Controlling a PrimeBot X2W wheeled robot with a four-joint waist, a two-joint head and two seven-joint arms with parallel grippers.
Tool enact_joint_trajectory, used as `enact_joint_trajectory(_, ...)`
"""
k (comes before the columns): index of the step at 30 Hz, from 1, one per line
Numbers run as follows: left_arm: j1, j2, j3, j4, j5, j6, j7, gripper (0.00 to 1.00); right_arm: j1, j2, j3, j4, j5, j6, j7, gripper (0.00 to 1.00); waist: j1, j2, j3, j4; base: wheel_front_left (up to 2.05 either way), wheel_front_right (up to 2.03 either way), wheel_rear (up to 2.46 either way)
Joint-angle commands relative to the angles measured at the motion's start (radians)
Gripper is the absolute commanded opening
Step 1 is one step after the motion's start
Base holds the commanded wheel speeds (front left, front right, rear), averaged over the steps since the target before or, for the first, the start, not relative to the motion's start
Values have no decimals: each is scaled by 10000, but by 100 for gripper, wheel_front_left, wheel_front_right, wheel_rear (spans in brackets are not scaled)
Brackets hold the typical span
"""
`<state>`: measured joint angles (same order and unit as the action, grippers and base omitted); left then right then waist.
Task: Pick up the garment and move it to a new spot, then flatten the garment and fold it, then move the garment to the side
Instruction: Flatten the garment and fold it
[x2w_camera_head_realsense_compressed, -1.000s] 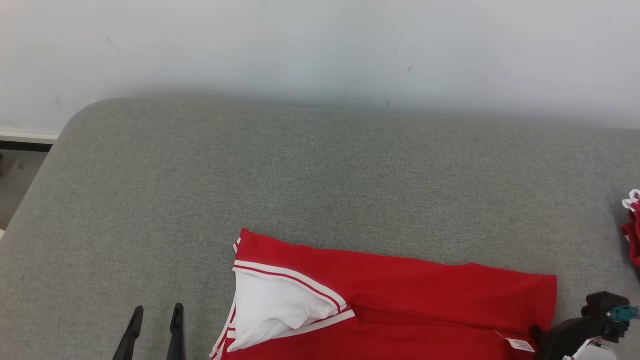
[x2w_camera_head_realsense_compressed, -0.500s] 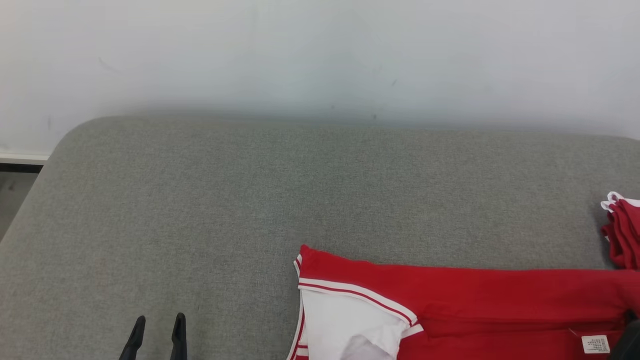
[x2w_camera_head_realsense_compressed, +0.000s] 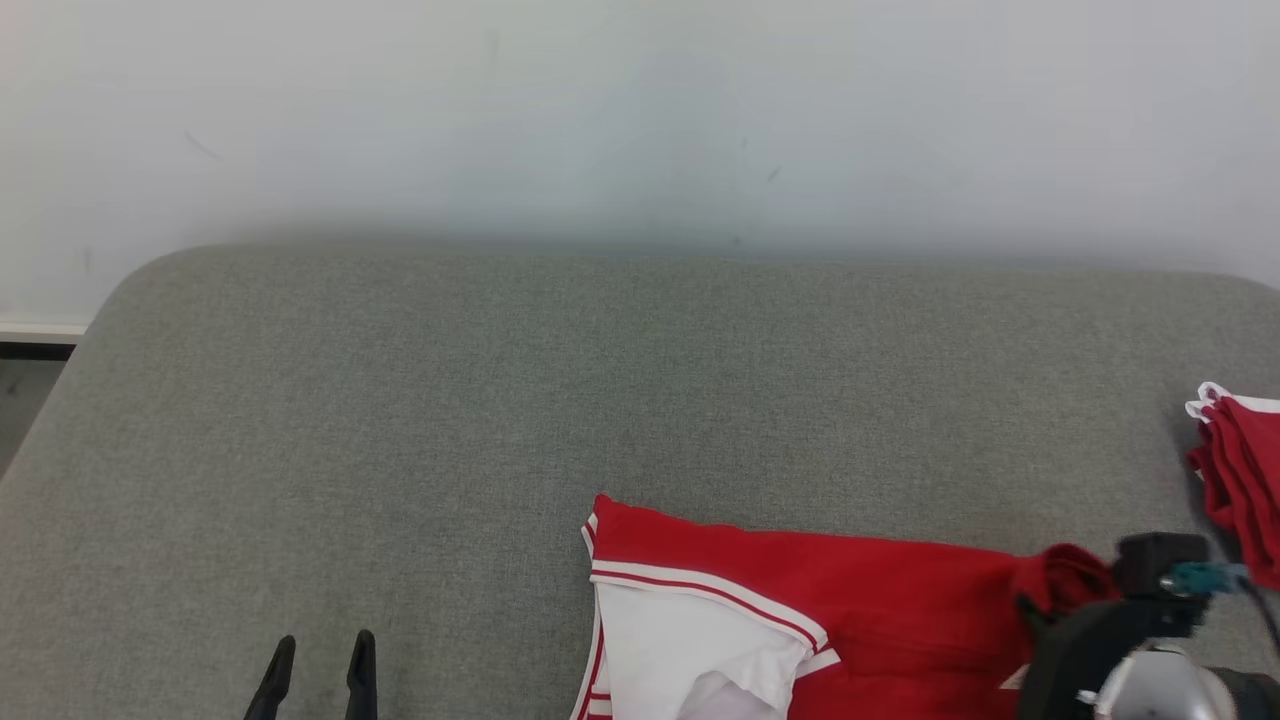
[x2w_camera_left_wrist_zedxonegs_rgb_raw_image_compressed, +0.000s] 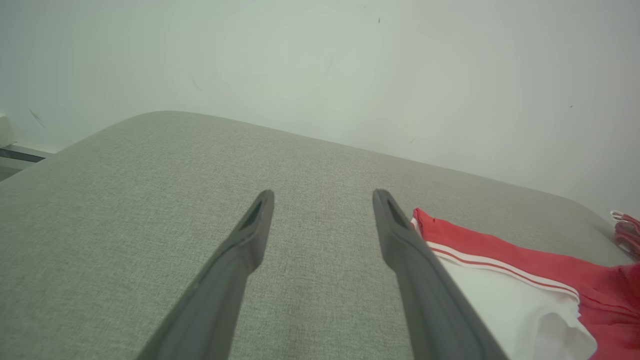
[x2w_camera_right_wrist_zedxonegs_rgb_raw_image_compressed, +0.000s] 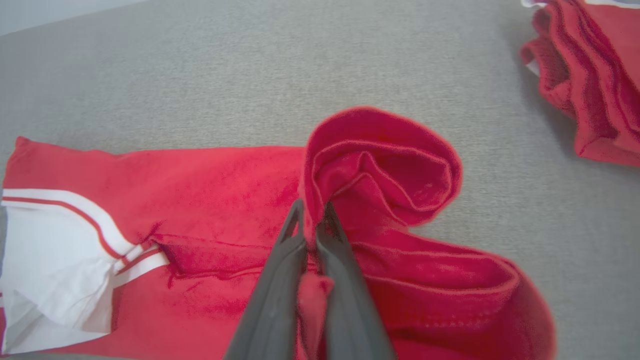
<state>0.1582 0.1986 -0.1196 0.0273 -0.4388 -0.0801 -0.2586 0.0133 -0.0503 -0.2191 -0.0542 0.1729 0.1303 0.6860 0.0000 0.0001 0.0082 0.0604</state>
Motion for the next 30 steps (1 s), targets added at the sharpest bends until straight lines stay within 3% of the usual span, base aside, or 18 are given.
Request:
enact_joint_trajectory(1, -108, 52, 11, 39, -76, -22, -52, 100, -144, 1, 350, 33, -15, 13, 2, 0, 0, -1, 51, 13, 0, 0, 0)
enact_joint_trajectory(7, -394, 60, -33, 181, -116, -73, -57, 100, -1055, -6, 2764, 897, -52, 13, 123, 0, 0, -1, 232, 238, 0, 0, 0)
enact_joint_trajectory(30, -591, 10, -137, 473, -163, -175, -69, 100, -3620, -1, 6172, 4505, 1406, 13, -739, 0, 0, -1, 346, 911, 0, 0, 0)
